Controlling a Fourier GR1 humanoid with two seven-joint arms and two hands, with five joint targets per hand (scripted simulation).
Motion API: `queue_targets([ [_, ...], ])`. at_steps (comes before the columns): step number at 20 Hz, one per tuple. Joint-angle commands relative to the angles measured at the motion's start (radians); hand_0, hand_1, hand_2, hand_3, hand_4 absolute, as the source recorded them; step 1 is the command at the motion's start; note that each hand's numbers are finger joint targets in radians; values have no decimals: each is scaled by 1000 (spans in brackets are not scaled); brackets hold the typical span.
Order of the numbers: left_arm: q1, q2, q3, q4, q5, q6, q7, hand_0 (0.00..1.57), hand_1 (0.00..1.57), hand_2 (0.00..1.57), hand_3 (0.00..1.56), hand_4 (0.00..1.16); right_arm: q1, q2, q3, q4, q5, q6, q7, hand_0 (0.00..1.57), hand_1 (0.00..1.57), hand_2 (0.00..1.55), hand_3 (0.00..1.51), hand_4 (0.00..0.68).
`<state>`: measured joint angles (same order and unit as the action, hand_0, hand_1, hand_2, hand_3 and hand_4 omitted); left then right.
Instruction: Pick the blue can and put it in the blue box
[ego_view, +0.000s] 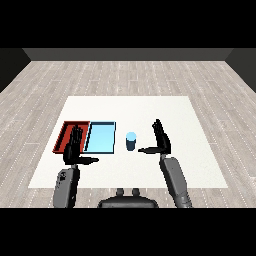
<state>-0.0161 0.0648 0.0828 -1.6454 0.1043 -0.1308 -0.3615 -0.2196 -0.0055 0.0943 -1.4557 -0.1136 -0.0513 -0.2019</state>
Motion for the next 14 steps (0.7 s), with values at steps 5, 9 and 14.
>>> queue_targets([
  [5, -1, 19, 26, -7, 15, -5, -1, 0, 0, 0, 0, 0, -123, 5, 79, 148, -84, -86, -49, 0, 0, 0, 0, 0],
  [9, -50, -15, -4, 26, -15, 36, 0, 0, 0, 0, 0, 0, -9, 5, 46, 24, -90, -18, 2, 0, 0, 0, 0, 0],
  [14, -3, -22, -17, -46, -20, 40, 4, 0, 0, 0, 0, 0, -54, 5, 87, 174, -169, -80, -94, 0, 0, 0, 0, 0],
])
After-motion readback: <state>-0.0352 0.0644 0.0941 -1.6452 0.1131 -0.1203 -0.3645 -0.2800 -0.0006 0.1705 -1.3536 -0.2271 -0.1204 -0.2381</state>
